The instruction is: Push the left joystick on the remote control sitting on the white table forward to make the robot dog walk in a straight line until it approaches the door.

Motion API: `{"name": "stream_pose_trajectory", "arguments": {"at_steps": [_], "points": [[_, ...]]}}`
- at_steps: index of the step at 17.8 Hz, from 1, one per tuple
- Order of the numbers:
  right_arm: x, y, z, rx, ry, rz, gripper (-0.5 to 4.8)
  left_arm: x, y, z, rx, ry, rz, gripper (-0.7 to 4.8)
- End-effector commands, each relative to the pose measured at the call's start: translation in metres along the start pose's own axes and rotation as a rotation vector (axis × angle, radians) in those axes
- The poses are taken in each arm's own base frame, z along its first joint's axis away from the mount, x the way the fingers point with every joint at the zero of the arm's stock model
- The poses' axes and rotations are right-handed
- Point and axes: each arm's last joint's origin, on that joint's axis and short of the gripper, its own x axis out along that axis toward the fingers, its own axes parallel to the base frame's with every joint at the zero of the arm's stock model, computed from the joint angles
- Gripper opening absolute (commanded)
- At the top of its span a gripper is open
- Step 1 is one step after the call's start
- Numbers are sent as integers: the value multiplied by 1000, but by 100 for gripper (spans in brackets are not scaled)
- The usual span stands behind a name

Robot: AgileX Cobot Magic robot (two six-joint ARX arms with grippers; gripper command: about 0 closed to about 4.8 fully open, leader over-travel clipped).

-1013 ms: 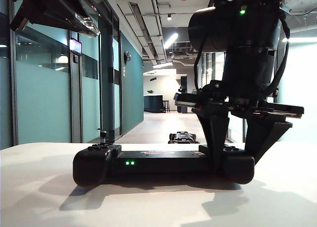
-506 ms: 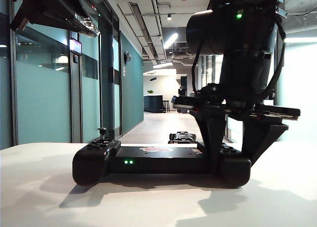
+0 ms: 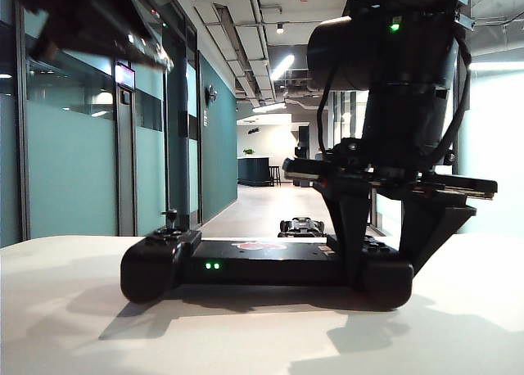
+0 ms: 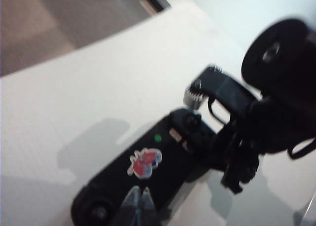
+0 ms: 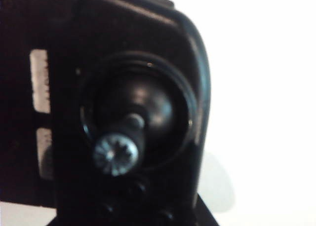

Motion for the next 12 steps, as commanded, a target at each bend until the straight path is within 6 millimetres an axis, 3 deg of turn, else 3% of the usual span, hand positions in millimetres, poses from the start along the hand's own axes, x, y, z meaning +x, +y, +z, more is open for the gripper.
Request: {"name": "stream_pose_trajectory", "arguments": {"at_steps": [1, 4, 7, 12], "points": [[2, -2, -5, 49, 58, -15, 210, 11, 4, -2, 86, 28, -49, -5], [2, -3, -6, 52, 68, -21, 210, 24, 11, -17, 109, 66, -73, -5], [2, -4, -7, 51, 68, -44, 210, 38, 18, -47, 114, 51, -123, -5], [2, -4, -7, 51, 73, -50, 210, 49, 23, -62, 143, 30, -179, -6]]}}
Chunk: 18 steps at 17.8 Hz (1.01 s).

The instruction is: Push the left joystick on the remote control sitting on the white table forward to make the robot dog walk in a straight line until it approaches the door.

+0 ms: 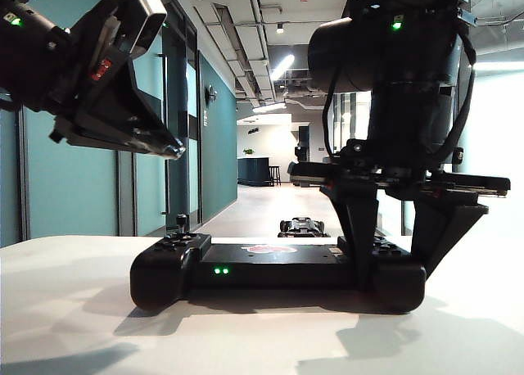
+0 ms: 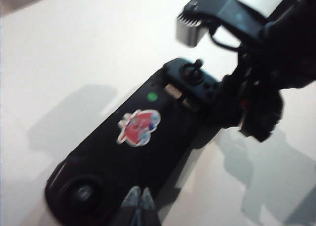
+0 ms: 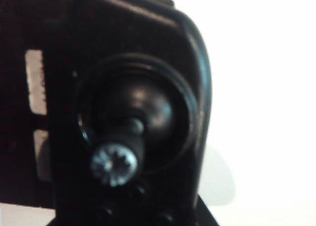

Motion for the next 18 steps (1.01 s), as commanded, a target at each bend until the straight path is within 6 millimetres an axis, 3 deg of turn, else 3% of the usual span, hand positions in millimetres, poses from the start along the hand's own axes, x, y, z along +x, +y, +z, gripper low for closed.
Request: {"name": "stream_pose_trajectory", "arguments": {"at_steps": [1, 7, 18], "points": [[3, -2, -4, 11, 44, -9, 210, 13, 6, -6, 4, 14, -66, -6], [3, -2, -4, 11, 45, -10, 210, 42, 23, -20, 23, 40, -126, -6], [3, -2, -4, 10, 50, -9, 210, 46, 41, -28, -9, 41, -99, -6]]}}
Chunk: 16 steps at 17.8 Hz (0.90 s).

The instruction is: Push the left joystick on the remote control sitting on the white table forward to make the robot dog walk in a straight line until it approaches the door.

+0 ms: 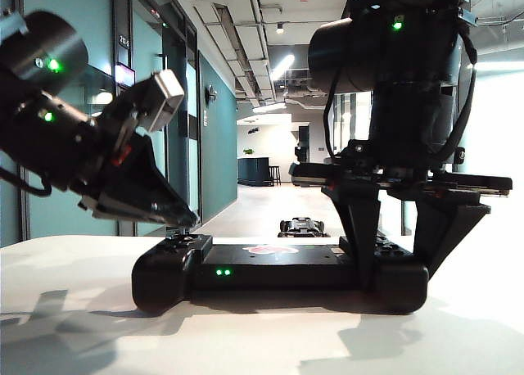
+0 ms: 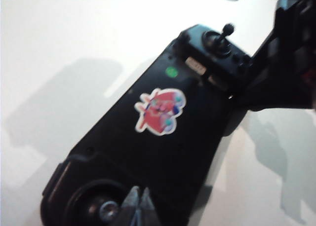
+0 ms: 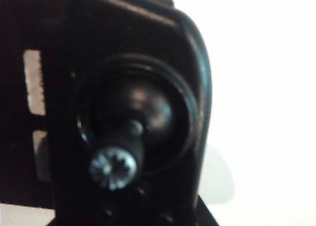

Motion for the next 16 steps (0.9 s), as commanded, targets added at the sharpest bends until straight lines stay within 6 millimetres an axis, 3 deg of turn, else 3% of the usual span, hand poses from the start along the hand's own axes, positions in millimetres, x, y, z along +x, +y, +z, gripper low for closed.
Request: {"name": "stream_pose_trajectory", "arguments": {"at_steps": [1, 16], "points": [[3, -2, -4, 10, 48, -4, 210, 2, 1, 1, 20, -17, -12, -6], [3, -1, -4, 4, 48, -4, 210, 10, 9, -1, 19, -30, 27, -6]]}}
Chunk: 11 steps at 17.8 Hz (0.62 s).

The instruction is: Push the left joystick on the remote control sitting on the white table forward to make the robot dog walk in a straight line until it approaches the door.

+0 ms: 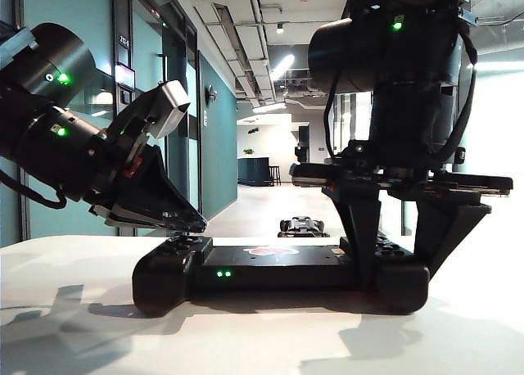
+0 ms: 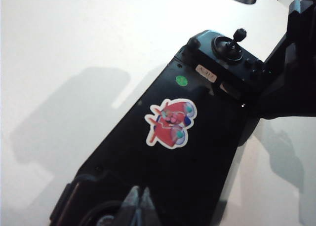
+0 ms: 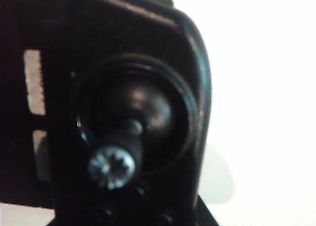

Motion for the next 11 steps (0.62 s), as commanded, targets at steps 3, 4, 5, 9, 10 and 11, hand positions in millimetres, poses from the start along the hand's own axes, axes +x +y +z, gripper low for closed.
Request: {"name": "stream_pose_trajectory", "arguments": {"at_steps": [3, 4, 5, 9, 10, 11], "points": [[3, -1, -4, 4, 48, -3, 210, 0, 1, 2, 5, -14, 15, -6], [3, -1, -4, 4, 48, -3, 210, 0, 1, 2, 5, -14, 16, -6], [3, -1, -4, 3, 48, -3, 210, 0, 1, 2, 4, -13, 15, -6], [3, -1, -4, 2, 47, -3, 210, 0, 1, 2, 4, -13, 15, -6], [3, -1, -4, 2, 47, -3, 210, 0, 1, 2, 4, -13, 15, -6], [3, -1, -4, 2, 47, -3, 210, 0, 1, 2, 4, -13, 15, -6]]}}
